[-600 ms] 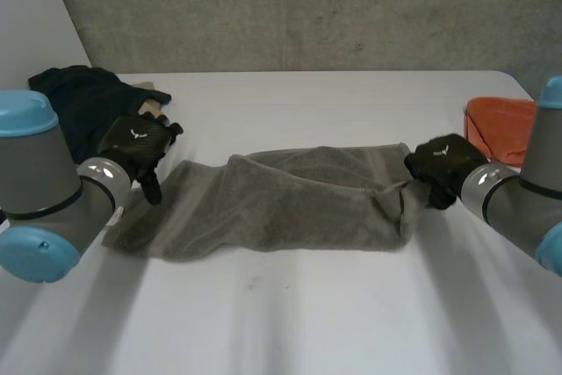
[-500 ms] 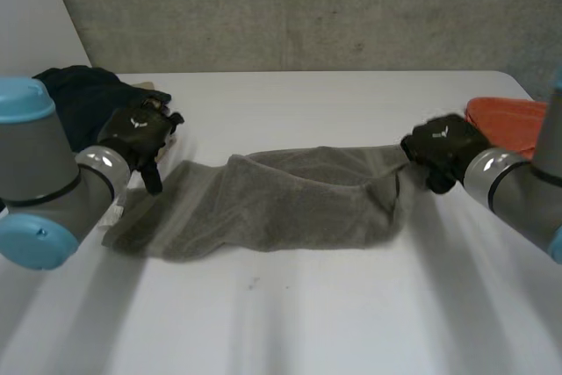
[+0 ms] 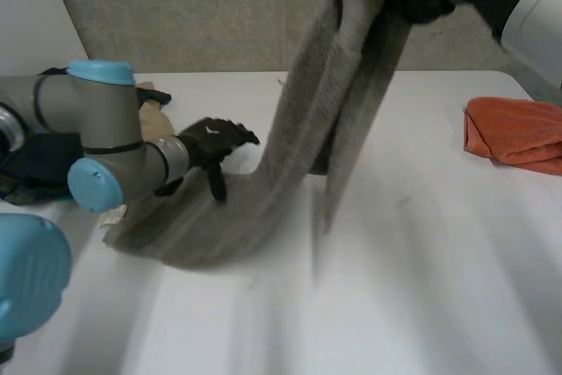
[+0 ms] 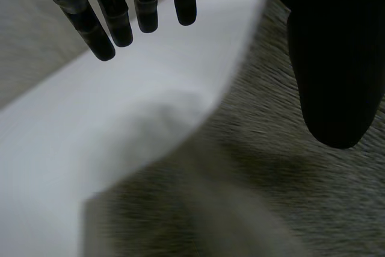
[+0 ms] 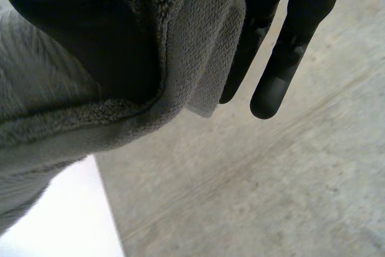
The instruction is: Fold the laundry.
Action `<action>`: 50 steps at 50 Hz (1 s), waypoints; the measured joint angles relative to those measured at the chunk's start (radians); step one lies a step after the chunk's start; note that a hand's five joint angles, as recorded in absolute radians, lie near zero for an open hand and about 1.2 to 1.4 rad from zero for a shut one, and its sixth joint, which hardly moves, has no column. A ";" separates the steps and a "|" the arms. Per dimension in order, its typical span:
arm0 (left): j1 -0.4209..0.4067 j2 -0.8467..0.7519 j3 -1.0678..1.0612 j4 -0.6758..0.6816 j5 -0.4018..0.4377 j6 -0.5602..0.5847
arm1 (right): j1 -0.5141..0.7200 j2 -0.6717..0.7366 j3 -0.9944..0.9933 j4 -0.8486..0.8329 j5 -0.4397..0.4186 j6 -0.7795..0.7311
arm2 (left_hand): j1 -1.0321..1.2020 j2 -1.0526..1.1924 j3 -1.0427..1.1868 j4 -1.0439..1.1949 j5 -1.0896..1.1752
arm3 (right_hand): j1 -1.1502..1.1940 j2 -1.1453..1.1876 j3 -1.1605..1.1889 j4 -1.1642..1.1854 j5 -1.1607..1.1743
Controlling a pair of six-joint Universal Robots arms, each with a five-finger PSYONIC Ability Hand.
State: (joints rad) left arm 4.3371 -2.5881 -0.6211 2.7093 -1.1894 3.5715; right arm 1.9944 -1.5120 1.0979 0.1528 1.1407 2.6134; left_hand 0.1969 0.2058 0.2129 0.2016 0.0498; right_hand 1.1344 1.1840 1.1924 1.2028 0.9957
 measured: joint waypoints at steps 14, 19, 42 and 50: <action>-0.092 -0.022 0.091 -0.042 -0.011 -0.014 | -0.048 0.124 -0.201 -0.014 0.051 0.061 | 0.962 0.987 0.964 0.993 0.905 | 0.000 0.000 0.000 0.000 0.000; -0.072 0.023 0.170 0.074 -0.198 -0.043 | -0.064 0.195 -0.269 -0.026 0.113 0.048 | 0.962 0.988 0.965 0.993 0.905 | 0.000 0.000 0.000 0.000 0.000; -0.012 0.319 -0.205 0.565 -0.393 -0.062 | -0.123 0.435 0.098 -0.515 0.193 -0.018 | 0.962 0.991 0.968 0.997 0.905 | 0.000 0.000 0.002 0.001 0.000; -0.036 0.165 -0.337 0.525 -0.406 -0.032 | -0.129 0.584 0.280 -0.598 0.191 -0.055 | 0.689 0.700 0.701 0.710 0.696 | 0.000 0.000 0.002 0.001 0.000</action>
State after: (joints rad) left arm 4.3011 -2.4229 -0.9580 3.2339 -1.5954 3.5391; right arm 1.8649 -0.9283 1.3780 -0.4457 1.3322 2.5583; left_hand 0.8861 0.9062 0.9143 0.9118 0.7453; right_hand 1.1344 1.1838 1.1945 1.2035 0.9957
